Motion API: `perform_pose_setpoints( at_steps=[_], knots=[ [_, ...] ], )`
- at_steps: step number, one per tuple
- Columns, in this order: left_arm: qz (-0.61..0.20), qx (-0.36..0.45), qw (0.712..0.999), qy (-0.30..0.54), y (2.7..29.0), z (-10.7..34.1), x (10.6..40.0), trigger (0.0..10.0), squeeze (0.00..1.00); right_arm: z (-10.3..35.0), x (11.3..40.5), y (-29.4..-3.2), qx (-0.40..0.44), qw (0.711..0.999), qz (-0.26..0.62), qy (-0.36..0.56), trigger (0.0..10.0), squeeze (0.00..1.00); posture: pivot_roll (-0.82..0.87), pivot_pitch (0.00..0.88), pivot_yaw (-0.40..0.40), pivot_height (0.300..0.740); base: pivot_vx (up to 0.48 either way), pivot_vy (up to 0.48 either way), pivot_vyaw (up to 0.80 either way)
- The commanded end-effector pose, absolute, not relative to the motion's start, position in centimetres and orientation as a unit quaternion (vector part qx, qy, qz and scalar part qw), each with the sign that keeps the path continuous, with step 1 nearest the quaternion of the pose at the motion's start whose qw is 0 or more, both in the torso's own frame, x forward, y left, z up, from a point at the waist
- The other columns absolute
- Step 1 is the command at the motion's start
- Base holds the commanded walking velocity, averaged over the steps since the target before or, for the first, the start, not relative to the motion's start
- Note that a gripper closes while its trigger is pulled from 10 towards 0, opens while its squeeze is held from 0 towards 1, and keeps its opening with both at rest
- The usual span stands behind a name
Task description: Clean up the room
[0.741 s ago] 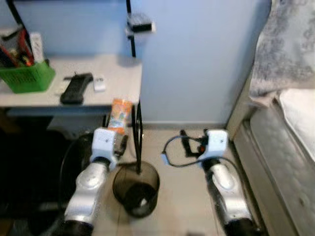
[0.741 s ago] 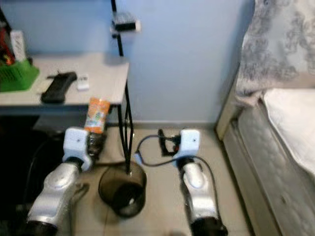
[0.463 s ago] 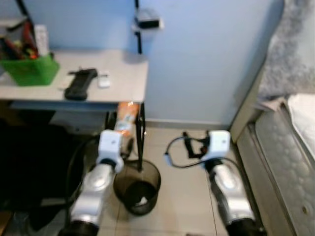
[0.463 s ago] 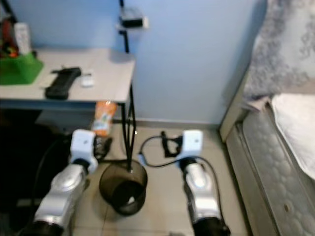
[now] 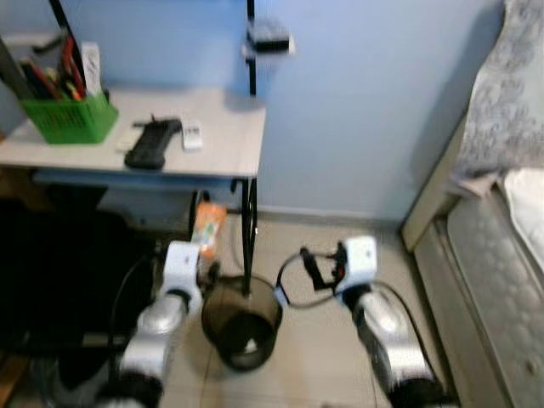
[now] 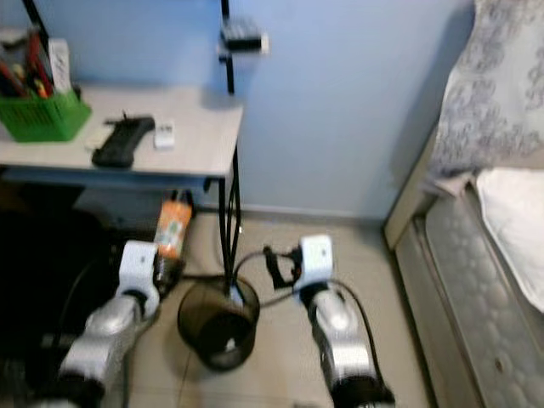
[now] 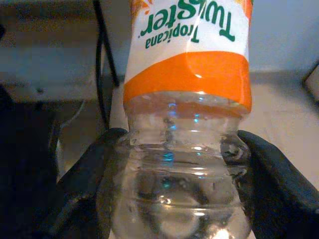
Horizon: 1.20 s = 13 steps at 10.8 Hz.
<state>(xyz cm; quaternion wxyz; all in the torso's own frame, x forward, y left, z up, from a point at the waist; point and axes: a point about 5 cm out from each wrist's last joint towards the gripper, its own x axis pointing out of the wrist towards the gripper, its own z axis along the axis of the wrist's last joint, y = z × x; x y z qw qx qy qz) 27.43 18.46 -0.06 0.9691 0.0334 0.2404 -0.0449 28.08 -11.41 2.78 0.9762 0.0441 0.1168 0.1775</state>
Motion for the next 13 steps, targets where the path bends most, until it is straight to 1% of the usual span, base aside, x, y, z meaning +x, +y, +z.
perform_pose_setpoints(
  at_steps=[1, 2, 4, 5, 9, 10, 11, 12, 13],
  knots=[
    [-0.042, 0.041, 0.964, 0.261, 19.0, -1.0, 26.9, 10.0, 0.0, 3.5, 28.6, -11.4, 0.038, 0.975, 0.196, 0.101, 10.0, 0.0, -0.07, 0.015, -0.015, 0.74, 0.0, 0.0, 0.0],
    [-0.04, 0.045, 0.959, 0.278, 19.2, -1.6, 26.7, 10.0, 0.0, 3.7, 28.8, -11.7, 0.036, 0.972, 0.209, 0.098, 10.0, 0.0, -0.08, 0.021, -0.023, 0.74, 0.0, 0.0, 0.0],
    [-0.044, 0.05, 0.95, 0.306, 18.5, -2.7, 26.5, 10.0, 0.0, 4.0, 28.0, -11.3, 0.003, 0.943, 0.319, 0.093, 10.0, 0.0, -0.12, 0.053, -0.078, 0.74, 0.0, 0.0, 0.0],
    [-0.041, 0.063, 0.946, 0.317, 18.4, -2.9, 26.5, 10.0, 0.0, 3.8, 27.4, -10.9, 0.001, 0.933, 0.346, 0.1, 10.0, 0.0, -0.13, 0.063, -0.09, 0.74, 0.0, 0.0, 0.0],
    [-0.035, 0.074, 0.943, 0.323, 18.6, -3.0, 26.5, 10.0, 0.0, 3.8, 27.0, -11.1, -0.006, 0.932, 0.349, 0.098, 10.0, 0.0, -0.15, 0.077, -0.098, 0.74, 0.0, 0.0, 0.0],
    [-0.027, 0.119, 0.928, 0.351, 20.0, -3.5, 25.7, 10.0, 0.0, 3.6, 26.2, -11.3, -0.02, 0.928, 0.358, 0.097, 10.0, 0.0, -0.21, 0.104, -0.106, 0.74, 0.0, 0.0, 0.0],
    [-0.024, 0.184, 0.903, 0.388, 22.0, -4.4, 24.2, 10.0, 0.0, 3.3, 25.0, -11.1, -0.027, 0.923, 0.372, 0.096, 10.0, 0.0, -0.21, 0.105, -0.106, 0.74, 0.0, 0.0, 0.0],
    [-0.039, 0.205, 0.897, 0.39, 22.1, -4.5, 24.0, 10.0, 0.0, 3.4, 24.4, -11.0, -0.022, 0.922, 0.374, 0.097, 10.0, 0.0, -0.21, 0.108, -0.102, 0.74, 0.0, 0.0, 0.0],
    [-0.056, 0.223, 0.891, 0.392, 21.9, -4.6, 23.8, 10.0, 0.0, 3.5, 24.1, -11.2, -0.01, 0.928, 0.359, 0.098, 10.0, 0.0, -0.21, 0.117, -0.1, 0.74, 0.0, 0.0, 0.0]
  ],
)
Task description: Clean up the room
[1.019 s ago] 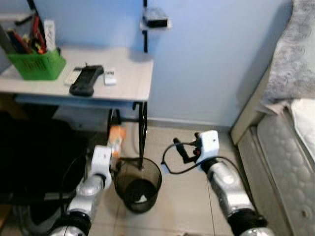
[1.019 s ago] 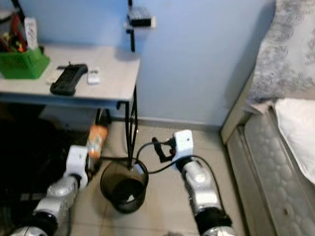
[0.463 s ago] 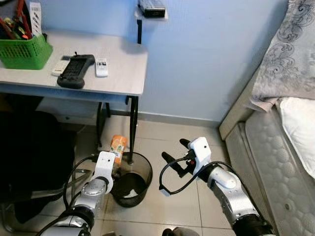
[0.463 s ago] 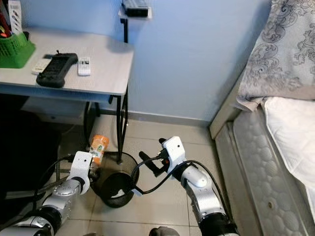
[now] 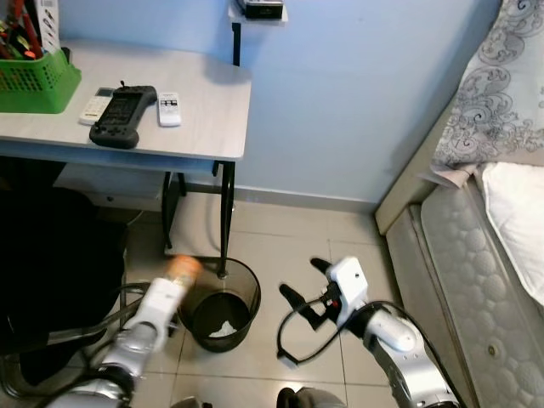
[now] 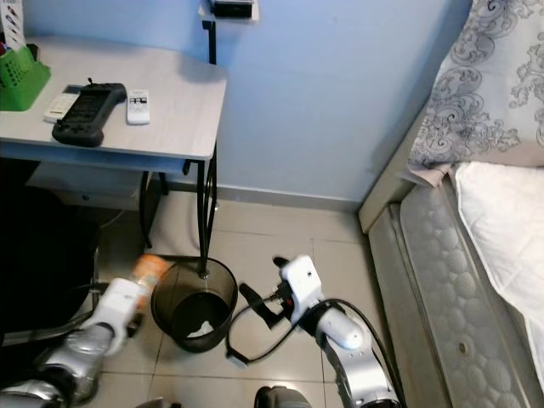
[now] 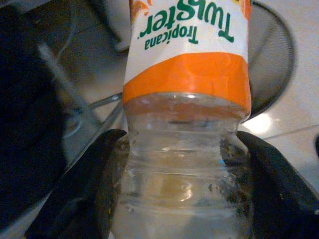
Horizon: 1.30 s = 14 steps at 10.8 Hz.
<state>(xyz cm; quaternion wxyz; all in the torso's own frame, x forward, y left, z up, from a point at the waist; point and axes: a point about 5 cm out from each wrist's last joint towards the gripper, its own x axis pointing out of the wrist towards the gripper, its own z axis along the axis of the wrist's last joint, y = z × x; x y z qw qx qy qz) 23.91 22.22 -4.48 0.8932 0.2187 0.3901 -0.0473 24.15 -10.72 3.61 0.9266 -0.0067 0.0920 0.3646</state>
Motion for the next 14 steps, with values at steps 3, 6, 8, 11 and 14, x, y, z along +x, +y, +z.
perform_pose_setpoints(
  at_steps=[3, 6, 8, 11, 14],
  knots=[
    [-0.072, 0.227, 0.895, 0.378, 21.1, -4.4, 24.4, 10.0, 0.0, 3.6, 22.8, -12.1, 0.002, 0.939, 0.328, 0.105, 10.0, 0.0, -0.23, 0.144, -0.088, 0.74, 0.0, 0.0, 0.0],
    [-0.046, 0.185, 0.913, 0.361, 20.6, -3.4, 25.9, 10.0, 0.0, 3.9, 20.8, -12.0, 0.018, 0.942, 0.314, 0.116, 10.0, 0.0, -0.25, 0.186, -0.083, 0.74, 0.0, 0.0, 0.0],
    [-0.05, 0.184, 0.916, 0.354, 19.8, -3.0, 26.6, 10.0, 0.0, 4.3, 19.7, -12.2, 0.018, 0.942, 0.312, 0.123, 10.0, 0.0, -0.27, 0.21, -0.09, 0.74, 0.0, 0.0, 0.0],
    [-0.047, 0.158, 0.922, 0.349, 18.7, -2.8, 27.2, 10.0, 0.0, 4.5, 18.1, -12.7, 0.012, 0.94, 0.311, 0.138, 10.0, 0.0, -0.31, 0.246, -0.104, 0.74, 0.0, 0.0, 0.0],
    [-0.071, 0.131, 0.927, 0.343, 16.0, -2.6, 27.7, 10.0, 0.0, 4.7, 17.2, -12.6, 0.014, 0.938, 0.313, 0.148, 10.0, 0.0, -0.32, 0.265, -0.111, 0.74, 0.0, 0.0, 0.0]
  ],
)
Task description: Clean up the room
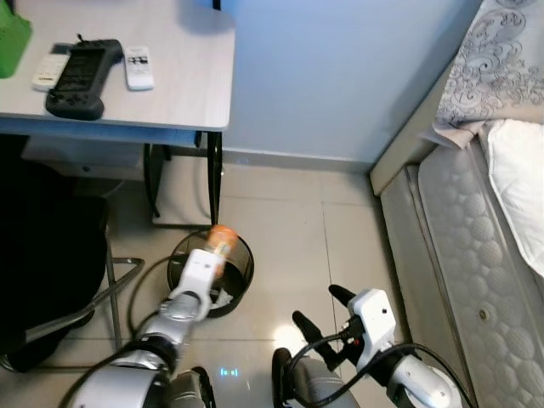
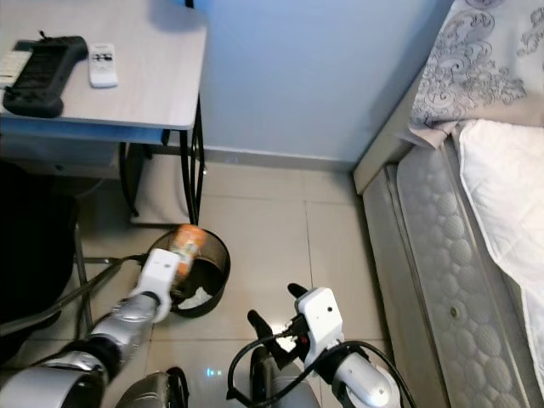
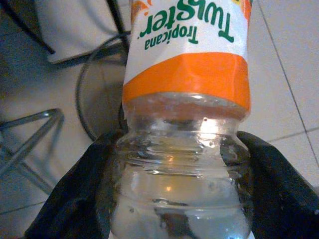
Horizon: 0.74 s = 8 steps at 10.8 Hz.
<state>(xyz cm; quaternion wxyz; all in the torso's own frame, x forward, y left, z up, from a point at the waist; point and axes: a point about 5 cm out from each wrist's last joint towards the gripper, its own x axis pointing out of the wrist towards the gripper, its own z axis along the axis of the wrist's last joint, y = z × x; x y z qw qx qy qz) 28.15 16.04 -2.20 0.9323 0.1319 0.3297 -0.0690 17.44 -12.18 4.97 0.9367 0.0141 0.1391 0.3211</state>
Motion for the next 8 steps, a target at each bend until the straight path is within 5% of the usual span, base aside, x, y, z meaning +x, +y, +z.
perform_pose_setpoints(
  at_steps=[1, 2, 3, 8],
  knots=[
    [-0.077, 0.145, 0.924, 0.345, 15.7, -2.7, 27.7, 10.0, 0.0, 4.9, 16.9, -12.9, 0.013, 0.938, 0.312, 0.152, 10.0, 0.0, -0.34, 0.268, -0.118, 0.74, 0.0, 0.0, 0.0],
    [-0.074, 0.147, 0.923, 0.348, 15.9, -2.7, 27.6, 10.0, 0.0, 4.9, 16.6, -13.0, 0.011, 0.937, 0.314, 0.156, 10.0, 0.0, -0.34, 0.269, -0.122, 0.74, 0.0, 0.0, 0.0],
    [-0.07, 0.152, 0.921, 0.352, 16.1, -2.8, 27.5, 10.0, 1.0, 4.9, 16.3, -13.2, 0.011, 0.935, 0.316, 0.161, 10.0, 0.0, -0.34, 0.27, -0.125, 0.74, 0.0, 0.0, 0.0],
    [-0.011, 0.244, 0.896, 0.37, 18.9, -3.3, 26.7, 10.0, 1.0, 5.3, 15.1, -14.3, 0.004, 0.931, 0.319, 0.18, 10.0, 0.0, -0.35, 0.287, -0.158, 0.74, 0.0, 0.0, 0.0]
  ],
)
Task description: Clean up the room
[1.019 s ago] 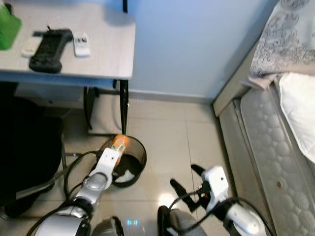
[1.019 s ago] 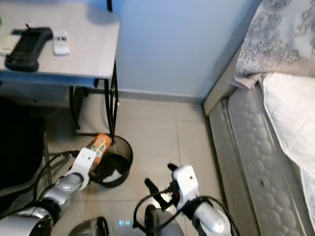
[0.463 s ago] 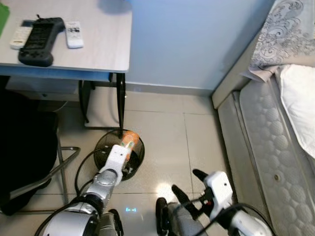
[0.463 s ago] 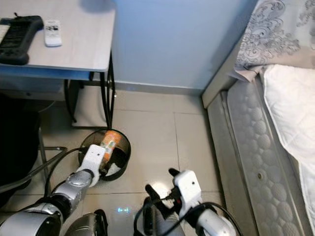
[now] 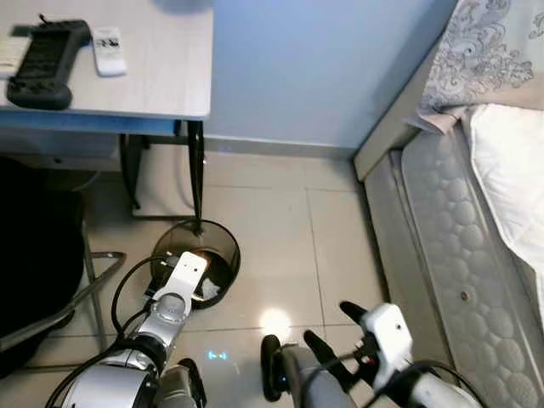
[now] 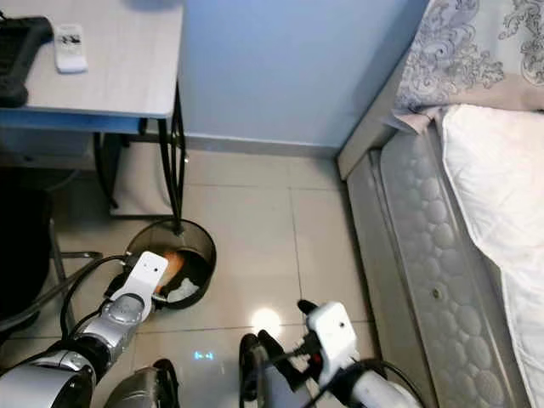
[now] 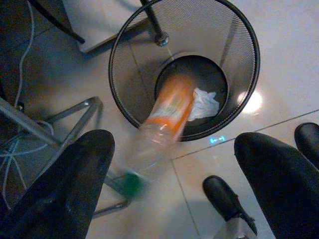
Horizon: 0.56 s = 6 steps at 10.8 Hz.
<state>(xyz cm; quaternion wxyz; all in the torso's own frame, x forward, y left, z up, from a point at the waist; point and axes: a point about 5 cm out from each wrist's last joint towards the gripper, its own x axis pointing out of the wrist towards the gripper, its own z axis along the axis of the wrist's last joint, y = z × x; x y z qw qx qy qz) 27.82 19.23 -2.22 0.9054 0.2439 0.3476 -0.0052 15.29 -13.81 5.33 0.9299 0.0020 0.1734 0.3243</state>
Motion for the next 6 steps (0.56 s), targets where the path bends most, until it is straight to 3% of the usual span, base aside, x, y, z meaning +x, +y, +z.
perform_pose_setpoints(
  at_steps=[1, 4, 5, 6],
  knots=[
    [-0.007, 0.242, 0.898, 0.368, 18.9, -3.2, 26.7, 10.0, 1.0, 5.4, 14.9, -14.4, 0.004, 0.93, 0.319, 0.182, 10.0, 0.0, -0.36, 0.29, -0.164, 0.74, 0.0, 0.0, 0.0],
    [0.009, 0.182, 0.92, 0.346, 18.3, -2.5, 27.7, 10.0, 1.0, 5.3, 15.1, -14.1, 0.008, 0.929, 0.32, 0.184, 10.0, 0.0, -0.32, 0.286, -0.15, 0.74, 0.0, 0.0, 0.0],
    [0.002, 0.14, 0.932, 0.335, 17.3, -2.3, 27.9, 10.0, 0.0, 5.2, 15.5, -13.8, 0.011, 0.93, 0.32, 0.18, 10.0, 0.0, -0.3, 0.278, -0.138, 0.74, 0.0, 0.0, 0.0],
    [-0.011, 0.097, 0.942, 0.321, 16.0, -2.3, 27.9, 10.0, 0.0, 5.0, 16.0, -13.5, 0.016, 0.932, 0.316, 0.176, 10.0, 0.0, -0.28, 0.27, -0.125, 0.74, 0.0, 0.0, 0.0]
  ],
)
